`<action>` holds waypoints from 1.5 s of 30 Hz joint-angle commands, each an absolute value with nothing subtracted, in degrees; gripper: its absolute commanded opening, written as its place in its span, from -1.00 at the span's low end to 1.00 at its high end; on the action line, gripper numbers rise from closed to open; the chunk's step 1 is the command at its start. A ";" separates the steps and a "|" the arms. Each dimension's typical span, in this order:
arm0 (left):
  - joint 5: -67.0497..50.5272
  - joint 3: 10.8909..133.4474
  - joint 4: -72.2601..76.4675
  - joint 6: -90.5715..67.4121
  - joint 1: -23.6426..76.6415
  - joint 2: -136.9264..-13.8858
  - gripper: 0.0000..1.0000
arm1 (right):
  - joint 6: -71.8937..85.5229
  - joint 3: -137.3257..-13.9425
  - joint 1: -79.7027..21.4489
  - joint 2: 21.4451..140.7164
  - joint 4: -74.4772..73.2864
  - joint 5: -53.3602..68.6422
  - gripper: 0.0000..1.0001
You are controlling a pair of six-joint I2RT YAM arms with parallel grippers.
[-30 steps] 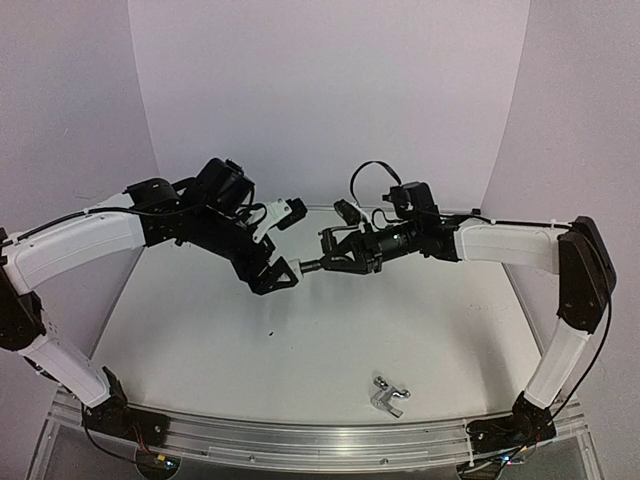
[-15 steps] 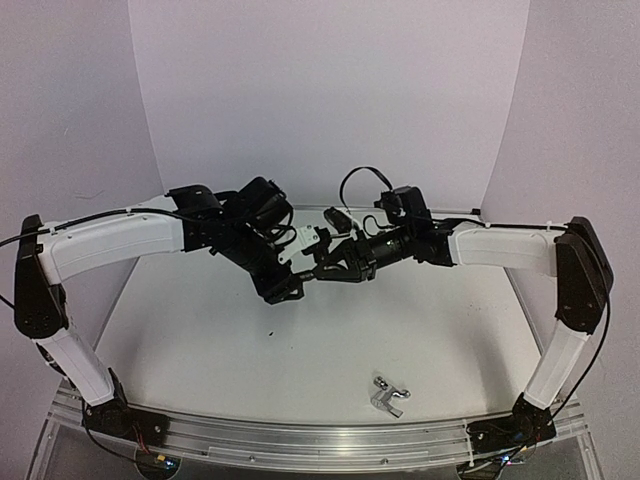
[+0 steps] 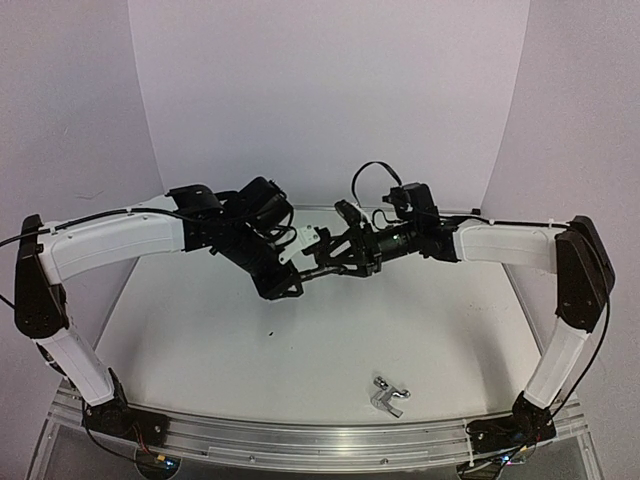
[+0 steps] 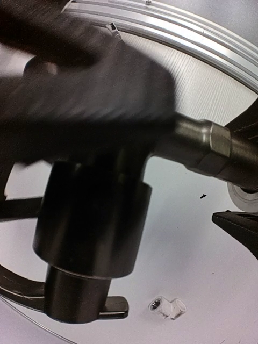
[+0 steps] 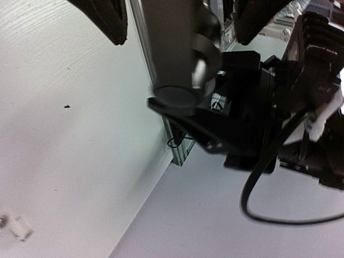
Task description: Install the water faucets
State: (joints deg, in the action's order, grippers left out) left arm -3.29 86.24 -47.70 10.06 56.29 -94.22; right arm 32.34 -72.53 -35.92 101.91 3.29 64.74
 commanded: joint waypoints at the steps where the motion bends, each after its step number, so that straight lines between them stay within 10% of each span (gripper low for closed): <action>1: -8.38 89.17 -44.76 6.20 52.09 -96.34 -0.43 | 32.82 -72.68 -29.31 99.41 5.67 59.34 0.56; 9: -11.48 93.78 -40.78 2.73 46.13 -107.23 -0.37 | 33.22 -70.95 -18.51 94.79 5.16 52.62 0.83; 38: -15.60 116.35 -44.73 2.82 43.98 -136.72 -0.09 | 28.29 -66.86 -11.68 87.10 2.10 54.88 0.86; 45: -15.89 115.93 -45.36 2.57 43.84 -135.46 0.75 | 28.05 -66.81 -11.69 87.04 2.02 55.42 0.88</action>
